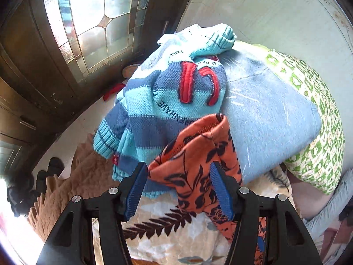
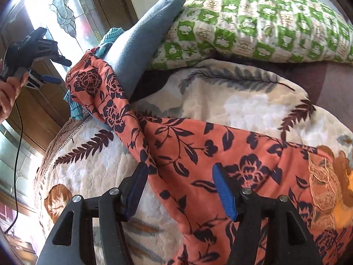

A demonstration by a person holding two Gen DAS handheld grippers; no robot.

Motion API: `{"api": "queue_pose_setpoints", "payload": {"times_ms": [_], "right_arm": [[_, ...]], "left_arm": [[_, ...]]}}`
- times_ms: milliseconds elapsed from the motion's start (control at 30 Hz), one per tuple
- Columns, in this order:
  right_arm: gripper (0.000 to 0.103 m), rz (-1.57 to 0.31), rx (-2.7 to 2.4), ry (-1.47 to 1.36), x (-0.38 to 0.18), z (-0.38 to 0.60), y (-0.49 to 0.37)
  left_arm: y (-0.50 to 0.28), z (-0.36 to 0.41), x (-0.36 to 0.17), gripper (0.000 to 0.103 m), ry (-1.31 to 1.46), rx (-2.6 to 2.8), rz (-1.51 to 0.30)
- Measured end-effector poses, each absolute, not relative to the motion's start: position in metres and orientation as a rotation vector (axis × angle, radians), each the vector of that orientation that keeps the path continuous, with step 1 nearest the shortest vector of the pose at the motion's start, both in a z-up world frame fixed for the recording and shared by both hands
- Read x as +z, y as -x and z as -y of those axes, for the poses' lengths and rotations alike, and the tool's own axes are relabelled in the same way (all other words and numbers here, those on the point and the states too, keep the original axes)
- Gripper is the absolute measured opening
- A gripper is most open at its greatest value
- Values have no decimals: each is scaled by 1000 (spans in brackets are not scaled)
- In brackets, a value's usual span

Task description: Fold small clothes

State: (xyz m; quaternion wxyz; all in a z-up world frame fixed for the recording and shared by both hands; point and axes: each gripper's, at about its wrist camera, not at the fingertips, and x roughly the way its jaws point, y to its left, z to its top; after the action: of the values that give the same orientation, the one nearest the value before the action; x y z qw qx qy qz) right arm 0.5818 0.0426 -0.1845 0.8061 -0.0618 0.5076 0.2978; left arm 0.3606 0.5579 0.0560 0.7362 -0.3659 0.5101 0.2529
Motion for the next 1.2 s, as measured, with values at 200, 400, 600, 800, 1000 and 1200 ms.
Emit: {"api": "queue_pose_setpoints", "payload": {"times_ms": [200,400,600,800,1000,1200], "right_arm": [[67,-1078,681,178,-198,-70,-606],[53,-1074,737,232,-206,-102,-609],[0,-1011,786,335,-197,-119,-582],[77,-1039,743,192,-187,-117,-595],[52,-1023,725,340,-202,-161,-602],[5,-923,872,361,-180,-167,-556]], "left_arm": [[-395,-554,42,59,716,508,-1131],[-395,-543,17,51,680,491,-1123],[-373,-516,38,10,551,479,-1033],[-356,-500,60,10,493,489,-998],[-356,-507,58,10,513,477,-1011],[-326,-522,56,10,523,444,-981]]}}
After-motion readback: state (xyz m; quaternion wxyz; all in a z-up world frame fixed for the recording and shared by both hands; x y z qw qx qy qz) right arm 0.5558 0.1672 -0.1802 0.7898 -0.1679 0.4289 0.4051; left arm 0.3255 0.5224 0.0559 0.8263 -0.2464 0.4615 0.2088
